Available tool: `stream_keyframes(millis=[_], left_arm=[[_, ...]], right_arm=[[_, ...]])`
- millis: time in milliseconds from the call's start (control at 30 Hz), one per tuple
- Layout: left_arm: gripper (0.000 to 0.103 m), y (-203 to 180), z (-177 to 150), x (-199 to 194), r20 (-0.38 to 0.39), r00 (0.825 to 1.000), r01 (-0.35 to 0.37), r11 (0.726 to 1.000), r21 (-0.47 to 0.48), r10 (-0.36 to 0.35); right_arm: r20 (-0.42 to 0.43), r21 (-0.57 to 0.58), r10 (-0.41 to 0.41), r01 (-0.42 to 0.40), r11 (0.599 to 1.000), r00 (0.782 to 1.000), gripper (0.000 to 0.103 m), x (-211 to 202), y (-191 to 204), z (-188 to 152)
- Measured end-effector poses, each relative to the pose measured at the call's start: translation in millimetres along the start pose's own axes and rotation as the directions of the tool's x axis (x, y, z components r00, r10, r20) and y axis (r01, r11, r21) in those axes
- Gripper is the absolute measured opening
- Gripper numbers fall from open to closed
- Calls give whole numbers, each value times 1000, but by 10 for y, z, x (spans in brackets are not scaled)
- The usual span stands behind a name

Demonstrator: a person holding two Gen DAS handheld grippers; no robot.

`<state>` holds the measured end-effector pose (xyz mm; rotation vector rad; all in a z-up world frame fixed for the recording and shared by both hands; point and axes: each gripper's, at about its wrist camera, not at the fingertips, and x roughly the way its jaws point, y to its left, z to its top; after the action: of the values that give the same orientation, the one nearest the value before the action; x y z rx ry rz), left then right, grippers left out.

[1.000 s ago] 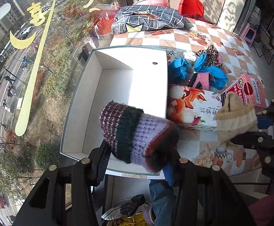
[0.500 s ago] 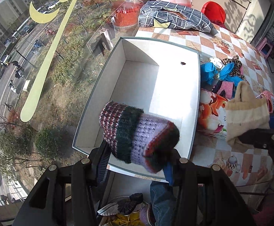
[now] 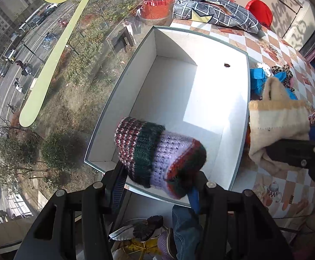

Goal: Organize soft objects
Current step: 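Lower both knit items into the white box and open both grippers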

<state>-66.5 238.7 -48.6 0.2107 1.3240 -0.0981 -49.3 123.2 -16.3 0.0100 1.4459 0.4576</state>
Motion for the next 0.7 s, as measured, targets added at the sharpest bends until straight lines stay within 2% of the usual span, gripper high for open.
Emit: stream_keyframes(millis=[700], left_arm=[[54,20,51,99,-17,1000,-12,1000,5,12]], right_arm=[[-21,14,-8,8,1000,1000,21,161,28,188]])
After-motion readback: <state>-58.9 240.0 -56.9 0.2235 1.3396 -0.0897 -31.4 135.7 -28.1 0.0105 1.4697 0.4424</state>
